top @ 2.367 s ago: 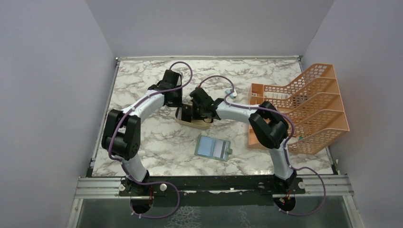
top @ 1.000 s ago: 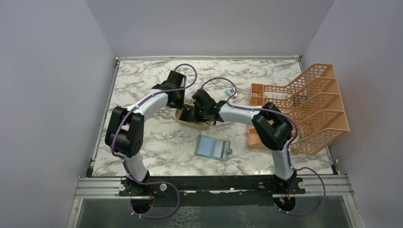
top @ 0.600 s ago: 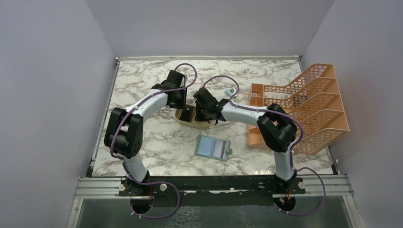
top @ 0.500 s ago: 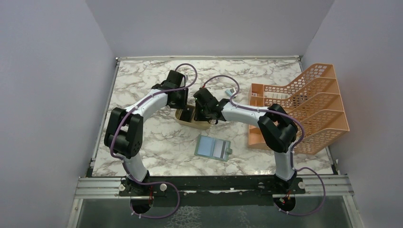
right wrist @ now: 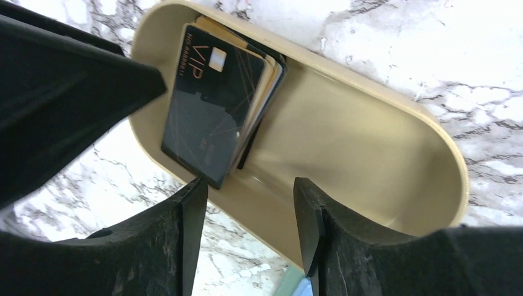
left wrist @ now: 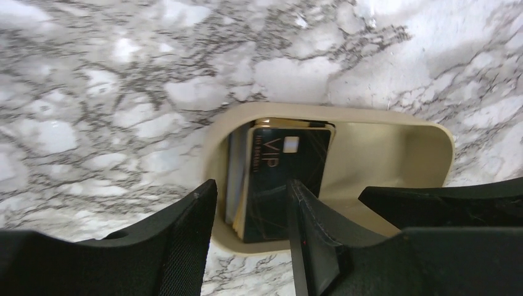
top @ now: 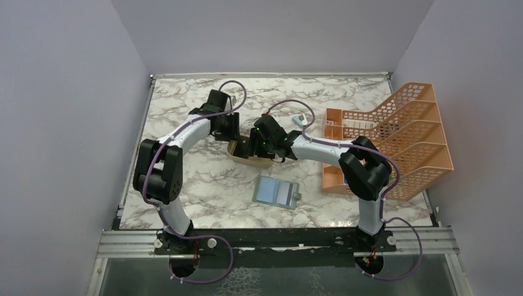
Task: Put the credit cards into the card holder
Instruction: Pick up the credit card from the storage box.
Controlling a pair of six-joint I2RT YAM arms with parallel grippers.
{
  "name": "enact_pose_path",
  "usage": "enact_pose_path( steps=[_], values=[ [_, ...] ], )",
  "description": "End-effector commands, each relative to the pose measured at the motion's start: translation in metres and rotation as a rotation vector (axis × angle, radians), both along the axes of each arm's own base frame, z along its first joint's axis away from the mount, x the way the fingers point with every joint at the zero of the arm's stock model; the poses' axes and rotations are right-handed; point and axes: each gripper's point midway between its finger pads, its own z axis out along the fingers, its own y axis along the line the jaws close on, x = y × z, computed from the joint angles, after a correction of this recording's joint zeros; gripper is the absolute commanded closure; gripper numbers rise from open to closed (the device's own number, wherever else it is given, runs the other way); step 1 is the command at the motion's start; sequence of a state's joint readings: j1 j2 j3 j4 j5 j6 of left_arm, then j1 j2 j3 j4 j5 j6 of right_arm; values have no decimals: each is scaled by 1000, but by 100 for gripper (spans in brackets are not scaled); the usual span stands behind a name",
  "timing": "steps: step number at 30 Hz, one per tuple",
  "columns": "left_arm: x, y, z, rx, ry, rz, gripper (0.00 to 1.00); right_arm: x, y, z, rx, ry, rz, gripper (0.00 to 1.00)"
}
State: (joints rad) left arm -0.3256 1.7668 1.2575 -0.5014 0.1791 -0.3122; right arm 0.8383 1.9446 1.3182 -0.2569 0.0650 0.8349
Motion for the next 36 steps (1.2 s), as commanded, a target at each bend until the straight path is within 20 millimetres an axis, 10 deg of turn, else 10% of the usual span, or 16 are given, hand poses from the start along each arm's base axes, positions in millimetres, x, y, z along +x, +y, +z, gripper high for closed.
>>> enact_pose_path(
  steps=[1, 18, 36],
  values=[
    [10, 21, 34, -109, -54, 108, 54, 9, 19, 26, 123, -34, -24, 45],
    [0, 36, 6, -124, 17, 135, 57, 22, 29, -18, 33, 22, -30, 60],
    [-1, 40, -5, -97, 33, 134, 57, 22, 9, -12, -4, 5, -59, 67]
  ],
)
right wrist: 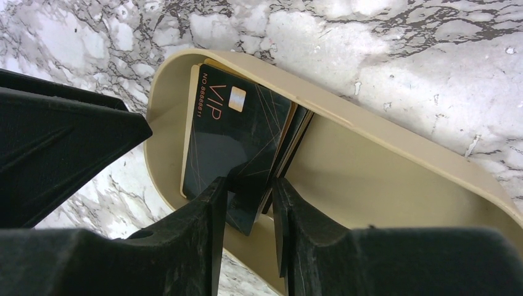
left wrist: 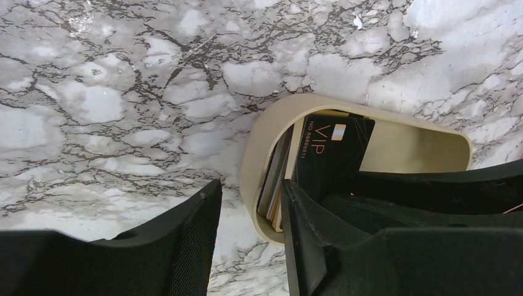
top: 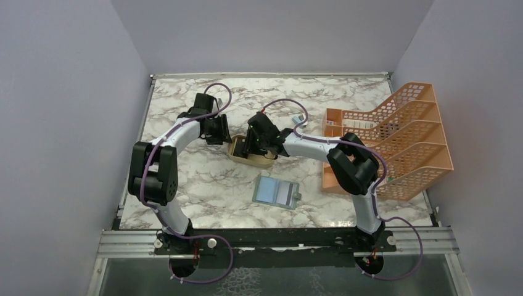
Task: Put the credit cards into the card holder
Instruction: Pick up the credit card from the storage box.
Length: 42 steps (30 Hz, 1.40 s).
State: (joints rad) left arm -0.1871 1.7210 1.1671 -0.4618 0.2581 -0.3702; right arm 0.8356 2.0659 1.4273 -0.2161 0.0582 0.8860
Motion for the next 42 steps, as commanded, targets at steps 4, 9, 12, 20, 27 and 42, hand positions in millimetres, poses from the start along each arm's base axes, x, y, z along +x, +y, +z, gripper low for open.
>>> enact_pose_path(
  steps=[4, 9, 12, 20, 27, 42],
  values=[
    [0, 0, 0, -4, -11, -13, 57, -1, -19, 0, -53, -1, -25, 67],
    [0, 0, -3, -1, -2, -12, 57, -3, -22, -1, -54, 2, -25, 65],
    [0, 1, -5, 2, 1, -10, 57, -3, -23, 0, -51, 2, -24, 67],
    [0, 3, -6, 13, 0, -7, 57, -3, -24, 3, -39, -3, -20, 78],
    [-1, 4, -10, 20, 11, -3, 57, -4, -21, 18, 9, -28, 0, 89],
    [-5, 3, 33, -21, -76, 27, 58, -26, -11, 75, 180, -66, 93, 99]
  ],
)
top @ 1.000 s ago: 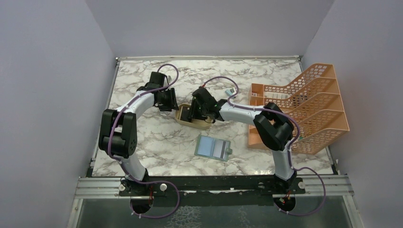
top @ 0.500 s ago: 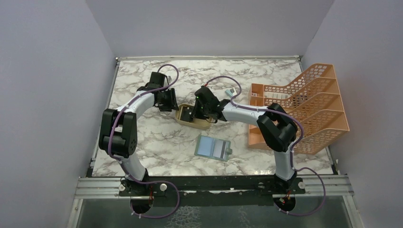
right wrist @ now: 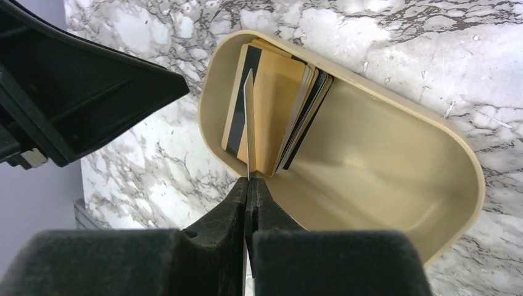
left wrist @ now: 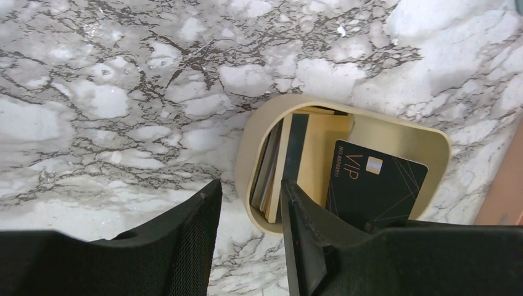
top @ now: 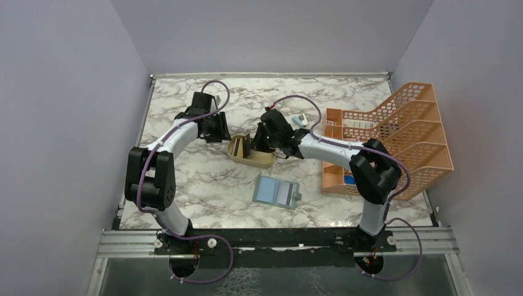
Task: Put the credit cards into the card holder
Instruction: Pick up the credit card from the storage box, then insert the credit card into the card holder.
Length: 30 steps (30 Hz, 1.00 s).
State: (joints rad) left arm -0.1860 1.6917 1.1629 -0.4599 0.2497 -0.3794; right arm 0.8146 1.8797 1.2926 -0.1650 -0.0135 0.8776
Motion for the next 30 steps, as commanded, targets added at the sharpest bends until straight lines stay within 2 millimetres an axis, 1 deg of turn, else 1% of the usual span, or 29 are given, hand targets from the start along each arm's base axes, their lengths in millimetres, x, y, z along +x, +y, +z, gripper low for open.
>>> enact_pose_path(
  steps=[1, 4, 7, 9, 12, 14, 16, 18, 20, 21, 24, 26, 30],
  values=[
    [-9, 2, 26, -24, -55, 9, 58, -13, 3, 29, 84, -30, 62, 99],
    [-22, -1, 31, -50, -60, -5, 58, -23, -3, 39, 99, -38, 81, 99],
    [-38, -7, 36, -91, -62, -38, 59, -37, -15, 49, 109, -47, 95, 99],
    [-50, -12, 39, -125, -58, -67, 62, -49, -25, 54, 118, -48, 106, 99],
    [-69, -21, 43, -181, -50, -108, 69, -68, -42, 60, 128, -45, 117, 99],
    [-80, -26, 46, -206, -50, -130, 73, -83, -53, 61, 141, -35, 126, 99],
    [-91, -33, 50, -235, -48, -146, 78, -97, -64, 58, 153, -16, 129, 99],
    [-101, -40, 54, -255, -50, -164, 84, -109, -72, 57, 166, -10, 143, 99],
    [-113, -50, 55, -266, -44, -184, 98, -122, -77, 57, 189, 10, 162, 99],
    [-119, -55, 54, -271, -39, -192, 100, -128, -79, 55, 195, 26, 170, 99],
    [-137, -72, 48, -303, -22, -204, 100, -140, -86, 47, 206, 72, 162, 99],
    [-146, -81, 43, -325, -10, -201, 100, -144, -93, 39, 197, 87, 143, 99],
    [-156, -89, 31, -362, 5, -177, 100, -147, -104, 22, 164, 106, 104, 99]
  ],
)
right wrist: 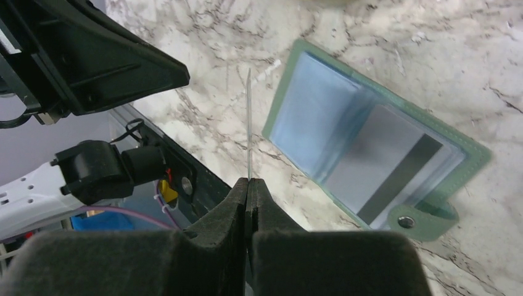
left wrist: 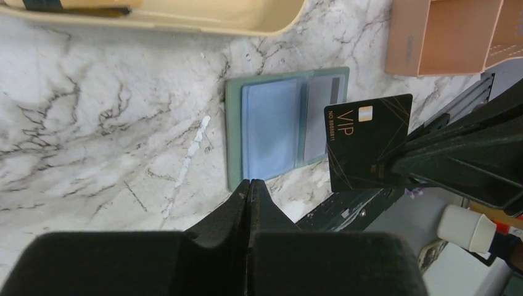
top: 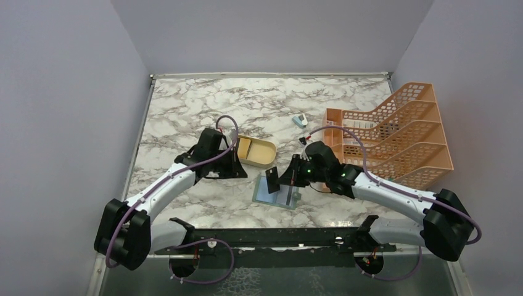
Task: Put the credit cards into the card holder
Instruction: Insert the credit card into the card holder.
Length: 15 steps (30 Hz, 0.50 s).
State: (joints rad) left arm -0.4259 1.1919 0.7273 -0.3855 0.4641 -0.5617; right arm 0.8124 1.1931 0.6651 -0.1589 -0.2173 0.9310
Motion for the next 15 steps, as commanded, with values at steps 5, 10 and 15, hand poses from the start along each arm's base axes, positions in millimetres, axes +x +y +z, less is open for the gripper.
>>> enact_pose_path(
  steps=[5, 10, 15],
  values=[
    [-12, -16, -17, -87, 35, 64, 100, -10, -14, -26, -58, 69, -35, 99],
    [-15, -15, -35, -79, 45, 90, 100, -13, -23, -43, -111, 97, -52, 99],
    [-20, -15, -51, -56, 67, 99, 100, -16, -30, -58, -138, 108, -65, 99]
  ],
)
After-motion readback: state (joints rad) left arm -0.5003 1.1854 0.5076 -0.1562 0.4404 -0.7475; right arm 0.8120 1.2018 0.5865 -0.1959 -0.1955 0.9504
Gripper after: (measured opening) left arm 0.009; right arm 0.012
